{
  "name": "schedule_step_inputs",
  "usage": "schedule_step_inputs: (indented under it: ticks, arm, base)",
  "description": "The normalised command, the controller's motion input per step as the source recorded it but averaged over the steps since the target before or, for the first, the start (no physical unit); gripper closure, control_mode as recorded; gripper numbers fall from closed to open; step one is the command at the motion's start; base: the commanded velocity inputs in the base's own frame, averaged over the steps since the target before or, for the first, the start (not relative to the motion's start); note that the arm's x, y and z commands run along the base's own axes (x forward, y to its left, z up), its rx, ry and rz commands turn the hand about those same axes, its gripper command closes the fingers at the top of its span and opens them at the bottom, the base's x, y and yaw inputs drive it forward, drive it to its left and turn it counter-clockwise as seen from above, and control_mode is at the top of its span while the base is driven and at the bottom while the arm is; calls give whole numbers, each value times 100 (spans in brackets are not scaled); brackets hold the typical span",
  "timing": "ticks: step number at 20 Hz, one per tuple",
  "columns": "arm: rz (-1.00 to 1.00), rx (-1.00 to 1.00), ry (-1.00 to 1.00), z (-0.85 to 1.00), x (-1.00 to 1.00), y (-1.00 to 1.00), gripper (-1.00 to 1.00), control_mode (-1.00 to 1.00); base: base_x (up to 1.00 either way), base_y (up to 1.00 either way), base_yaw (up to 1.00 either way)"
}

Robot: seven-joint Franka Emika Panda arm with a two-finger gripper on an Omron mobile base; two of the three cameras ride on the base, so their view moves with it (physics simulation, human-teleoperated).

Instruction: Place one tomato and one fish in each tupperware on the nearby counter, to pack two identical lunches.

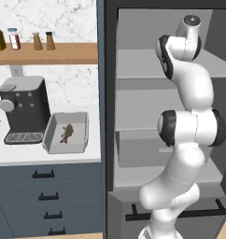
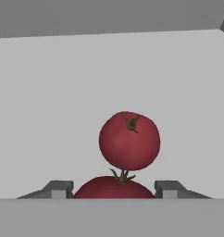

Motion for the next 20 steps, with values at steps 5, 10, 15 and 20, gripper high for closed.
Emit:
schedule_step_inputs:
  ticks: [5, 10, 15, 20]
  arm:
    - [0, 10, -48, -41, -100, 0, 100, -100]
    - [0, 19, -67, 16, -100, 0, 100, -100]
    - [1, 18, -16, 71, -100, 0, 100, -100]
    - [15, 3, 12, 14, -100, 21, 100, -100]
  base:
    - [0, 0, 0]
    - [0, 0, 0]
    - [0, 0, 0]
    - [0, 0, 0]
